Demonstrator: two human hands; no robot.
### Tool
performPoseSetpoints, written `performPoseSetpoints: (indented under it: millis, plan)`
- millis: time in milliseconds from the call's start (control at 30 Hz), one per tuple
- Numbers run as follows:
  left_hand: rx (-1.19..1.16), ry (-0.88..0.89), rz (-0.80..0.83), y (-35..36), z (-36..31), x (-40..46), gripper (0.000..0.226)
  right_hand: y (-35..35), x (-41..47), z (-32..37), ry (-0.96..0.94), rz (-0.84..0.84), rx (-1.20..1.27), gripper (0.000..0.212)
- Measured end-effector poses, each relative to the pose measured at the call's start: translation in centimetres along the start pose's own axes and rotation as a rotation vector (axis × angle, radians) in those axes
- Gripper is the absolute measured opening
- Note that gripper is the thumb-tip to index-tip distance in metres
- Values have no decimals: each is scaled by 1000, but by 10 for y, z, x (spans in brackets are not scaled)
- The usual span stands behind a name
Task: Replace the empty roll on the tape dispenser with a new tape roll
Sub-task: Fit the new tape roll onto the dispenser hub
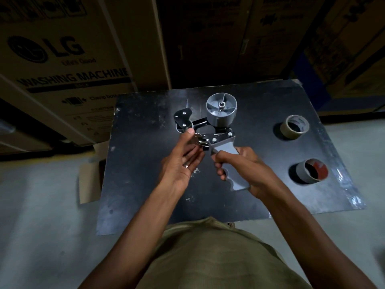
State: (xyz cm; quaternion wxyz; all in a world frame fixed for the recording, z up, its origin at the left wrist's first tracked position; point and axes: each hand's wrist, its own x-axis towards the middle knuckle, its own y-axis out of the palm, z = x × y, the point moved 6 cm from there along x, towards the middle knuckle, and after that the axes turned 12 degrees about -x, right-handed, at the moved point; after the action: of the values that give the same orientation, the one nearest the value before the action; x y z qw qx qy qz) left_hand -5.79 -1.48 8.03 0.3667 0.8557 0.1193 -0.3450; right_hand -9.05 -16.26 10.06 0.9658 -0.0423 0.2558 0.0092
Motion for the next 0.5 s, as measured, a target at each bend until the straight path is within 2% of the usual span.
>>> performPoseSetpoints:
  millis: [300,500]
  plan:
    - [-19,61,-66,-1,4,1,37,2,4,-3,2,-26,25,9]
    - [-68,60,-64,3,6,-1,32,7,6,-2,26,-62,96,7]
